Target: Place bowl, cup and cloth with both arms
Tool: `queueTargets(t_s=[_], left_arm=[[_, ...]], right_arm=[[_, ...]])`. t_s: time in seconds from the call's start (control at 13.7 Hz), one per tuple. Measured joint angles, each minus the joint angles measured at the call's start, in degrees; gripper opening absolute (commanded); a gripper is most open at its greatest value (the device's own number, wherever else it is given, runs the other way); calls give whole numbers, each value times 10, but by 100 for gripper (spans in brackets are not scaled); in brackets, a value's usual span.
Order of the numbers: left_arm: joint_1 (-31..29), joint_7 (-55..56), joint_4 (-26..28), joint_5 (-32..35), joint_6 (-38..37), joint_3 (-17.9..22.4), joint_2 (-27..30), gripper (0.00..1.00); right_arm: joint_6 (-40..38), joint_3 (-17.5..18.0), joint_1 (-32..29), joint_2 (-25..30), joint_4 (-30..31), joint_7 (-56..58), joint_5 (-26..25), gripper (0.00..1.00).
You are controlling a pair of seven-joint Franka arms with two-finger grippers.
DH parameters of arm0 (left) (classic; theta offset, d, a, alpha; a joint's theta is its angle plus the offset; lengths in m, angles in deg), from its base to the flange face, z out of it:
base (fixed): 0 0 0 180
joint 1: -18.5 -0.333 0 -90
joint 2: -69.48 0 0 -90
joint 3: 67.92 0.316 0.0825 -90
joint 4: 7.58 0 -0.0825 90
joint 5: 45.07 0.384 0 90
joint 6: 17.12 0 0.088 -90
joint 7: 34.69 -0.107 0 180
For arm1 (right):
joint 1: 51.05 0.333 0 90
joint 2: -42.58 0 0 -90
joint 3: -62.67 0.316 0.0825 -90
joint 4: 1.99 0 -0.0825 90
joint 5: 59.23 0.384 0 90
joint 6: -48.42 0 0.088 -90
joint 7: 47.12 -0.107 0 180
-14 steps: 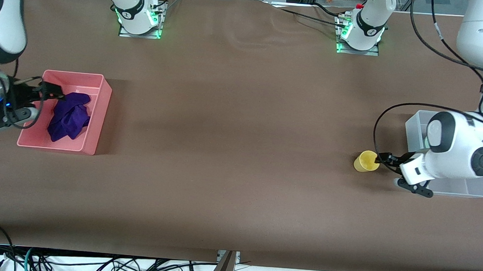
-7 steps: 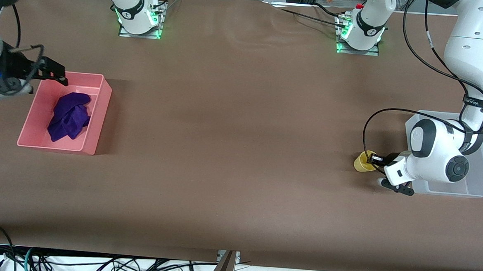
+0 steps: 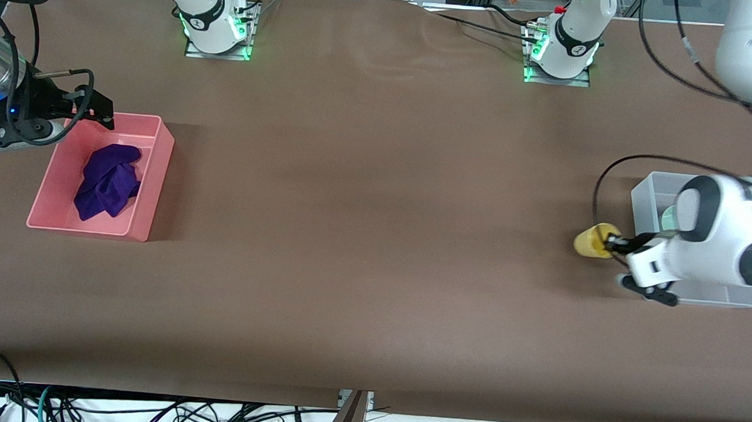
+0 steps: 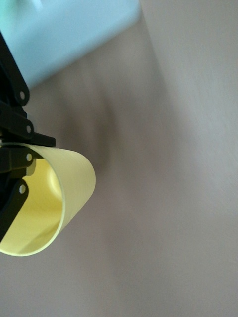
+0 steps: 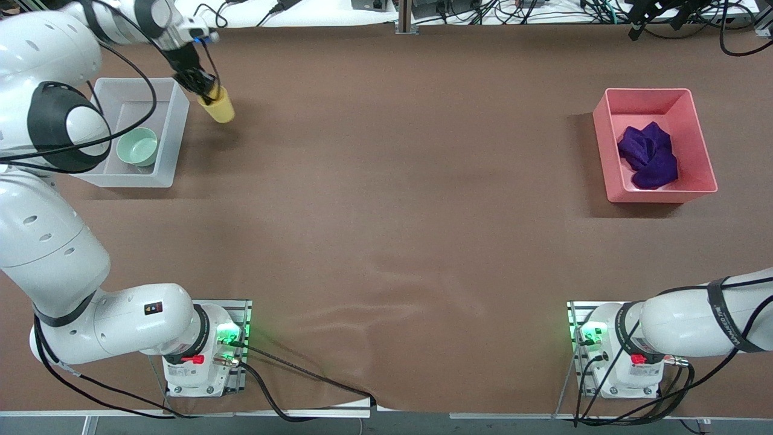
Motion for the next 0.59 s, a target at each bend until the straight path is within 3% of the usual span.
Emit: queueTargets(t_s=[0.15, 0.29, 0.59], left_arm=[[-10, -38, -17, 62, -54, 2, 30, 0], [-31, -77, 2, 122, -73, 3, 47, 0], [-101, -167, 86, 158, 34, 5, 53, 0]], right_arm=[[0, -5, -2, -1, -8, 0, 0, 100], [0, -6, -2, -2, -13, 0, 0, 100], [0, -6, -2, -9, -18, -3, 0, 100]])
